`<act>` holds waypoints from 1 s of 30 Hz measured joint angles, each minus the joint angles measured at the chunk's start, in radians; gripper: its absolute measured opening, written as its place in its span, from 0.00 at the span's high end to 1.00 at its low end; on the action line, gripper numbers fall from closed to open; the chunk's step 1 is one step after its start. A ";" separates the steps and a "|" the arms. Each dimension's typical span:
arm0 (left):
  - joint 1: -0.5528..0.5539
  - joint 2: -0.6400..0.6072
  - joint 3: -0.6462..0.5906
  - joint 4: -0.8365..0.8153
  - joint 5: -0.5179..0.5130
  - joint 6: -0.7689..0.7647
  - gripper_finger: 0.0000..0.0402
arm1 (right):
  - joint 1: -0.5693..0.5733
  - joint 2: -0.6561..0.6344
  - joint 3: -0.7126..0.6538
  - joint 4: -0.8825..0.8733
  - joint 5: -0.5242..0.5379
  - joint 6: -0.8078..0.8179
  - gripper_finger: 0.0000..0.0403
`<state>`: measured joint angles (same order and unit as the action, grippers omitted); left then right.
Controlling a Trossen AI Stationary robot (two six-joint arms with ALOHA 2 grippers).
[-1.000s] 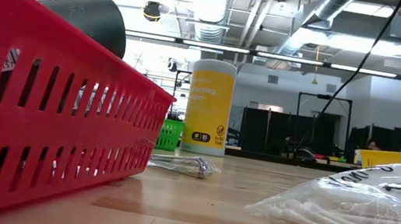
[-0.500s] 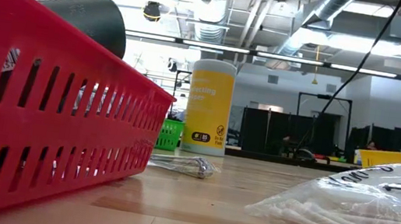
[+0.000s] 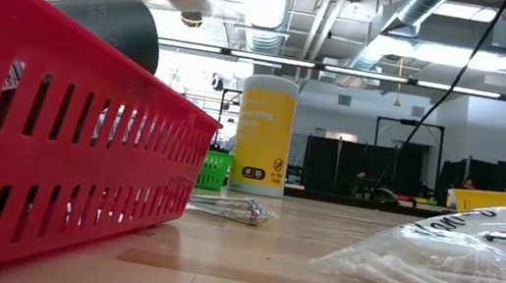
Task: Pick & Place Travel size toiletries
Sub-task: Put the white cotton pack into the black bin
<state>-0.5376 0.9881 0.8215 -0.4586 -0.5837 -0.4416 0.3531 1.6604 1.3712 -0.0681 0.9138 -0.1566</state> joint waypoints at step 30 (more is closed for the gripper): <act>-0.396 -0.034 0.000 -0.449 0.301 -0.620 0.99 | -0.003 0.000 0.000 -0.151 0.000 0.140 0.73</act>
<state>-0.9338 0.9543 0.8219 -0.9077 -0.2825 -1.0615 0.3500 1.6604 1.3712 -0.2187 0.9142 -0.0167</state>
